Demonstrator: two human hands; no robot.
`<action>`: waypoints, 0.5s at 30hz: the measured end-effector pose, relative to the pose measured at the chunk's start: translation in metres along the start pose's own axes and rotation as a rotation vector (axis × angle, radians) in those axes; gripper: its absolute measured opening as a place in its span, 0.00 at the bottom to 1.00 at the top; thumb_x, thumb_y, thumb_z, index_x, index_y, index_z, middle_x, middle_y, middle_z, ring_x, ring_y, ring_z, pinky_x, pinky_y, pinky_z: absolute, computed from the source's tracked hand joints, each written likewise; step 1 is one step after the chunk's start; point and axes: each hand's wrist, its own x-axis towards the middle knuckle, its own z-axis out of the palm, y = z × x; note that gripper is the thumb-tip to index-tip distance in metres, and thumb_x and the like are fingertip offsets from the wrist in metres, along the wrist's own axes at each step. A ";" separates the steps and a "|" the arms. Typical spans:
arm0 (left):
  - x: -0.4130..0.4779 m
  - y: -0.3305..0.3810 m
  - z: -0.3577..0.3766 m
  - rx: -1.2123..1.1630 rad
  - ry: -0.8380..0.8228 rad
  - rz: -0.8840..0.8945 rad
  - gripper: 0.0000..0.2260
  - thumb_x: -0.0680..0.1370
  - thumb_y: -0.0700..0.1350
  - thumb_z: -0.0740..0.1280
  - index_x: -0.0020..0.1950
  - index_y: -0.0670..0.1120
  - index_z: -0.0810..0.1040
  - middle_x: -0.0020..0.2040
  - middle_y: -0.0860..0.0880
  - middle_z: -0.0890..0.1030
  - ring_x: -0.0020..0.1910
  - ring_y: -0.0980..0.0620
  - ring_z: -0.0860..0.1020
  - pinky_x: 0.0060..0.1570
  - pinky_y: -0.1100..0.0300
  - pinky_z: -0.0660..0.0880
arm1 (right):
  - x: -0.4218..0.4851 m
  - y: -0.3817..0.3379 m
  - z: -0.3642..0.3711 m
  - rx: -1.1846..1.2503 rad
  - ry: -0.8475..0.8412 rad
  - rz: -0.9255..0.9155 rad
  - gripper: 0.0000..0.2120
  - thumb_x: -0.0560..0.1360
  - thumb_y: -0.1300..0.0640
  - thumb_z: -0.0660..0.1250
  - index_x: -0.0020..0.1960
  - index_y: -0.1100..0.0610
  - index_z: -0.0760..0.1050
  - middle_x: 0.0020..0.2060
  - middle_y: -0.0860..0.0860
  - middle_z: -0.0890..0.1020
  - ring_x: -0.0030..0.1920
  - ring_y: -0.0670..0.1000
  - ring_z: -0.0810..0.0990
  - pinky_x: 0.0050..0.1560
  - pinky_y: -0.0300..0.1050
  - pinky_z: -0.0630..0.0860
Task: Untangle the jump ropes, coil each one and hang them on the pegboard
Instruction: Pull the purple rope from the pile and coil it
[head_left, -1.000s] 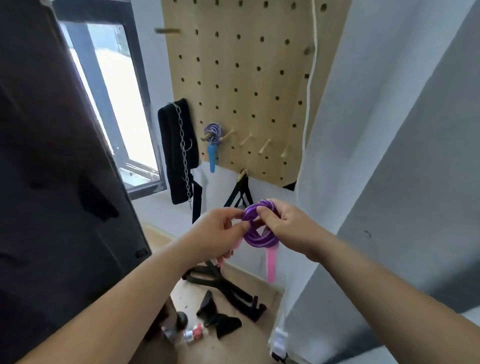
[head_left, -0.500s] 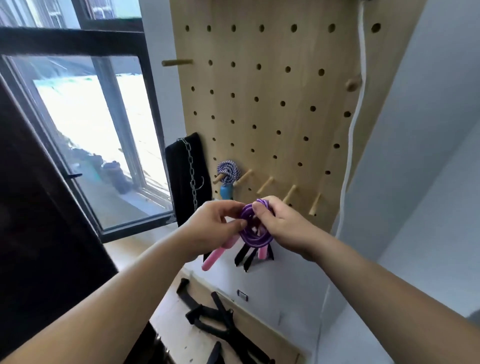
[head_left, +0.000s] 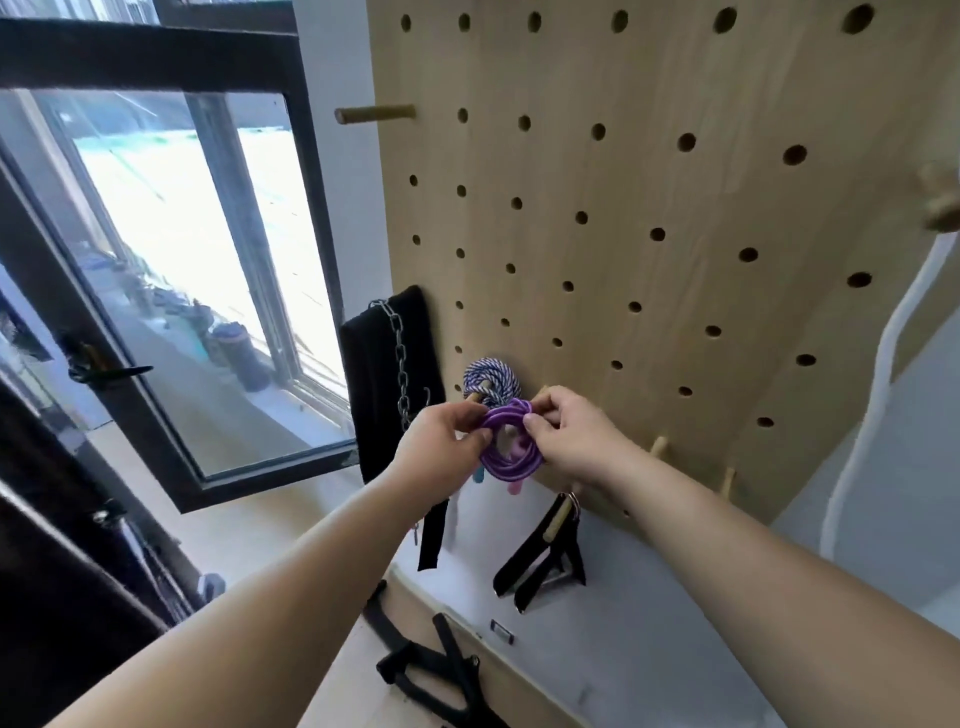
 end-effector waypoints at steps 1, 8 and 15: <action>0.009 -0.005 0.003 0.003 -0.011 0.003 0.12 0.79 0.41 0.70 0.59 0.52 0.85 0.53 0.57 0.86 0.54 0.58 0.83 0.61 0.51 0.80 | 0.009 0.004 0.001 -0.028 0.015 0.016 0.03 0.83 0.55 0.64 0.50 0.50 0.75 0.45 0.50 0.87 0.46 0.52 0.86 0.54 0.53 0.81; 0.037 -0.020 0.015 0.102 -0.060 0.035 0.13 0.79 0.45 0.68 0.60 0.59 0.83 0.52 0.60 0.85 0.50 0.54 0.84 0.55 0.50 0.82 | 0.037 0.012 0.001 -0.182 0.069 0.067 0.02 0.81 0.55 0.66 0.49 0.52 0.73 0.44 0.53 0.85 0.45 0.55 0.84 0.53 0.51 0.80; 0.050 -0.019 0.021 0.226 -0.045 0.011 0.14 0.79 0.47 0.67 0.62 0.61 0.81 0.52 0.59 0.86 0.52 0.53 0.83 0.54 0.50 0.81 | 0.048 0.013 -0.004 -0.311 0.065 0.088 0.02 0.80 0.54 0.66 0.51 0.49 0.73 0.49 0.51 0.83 0.51 0.56 0.82 0.59 0.57 0.80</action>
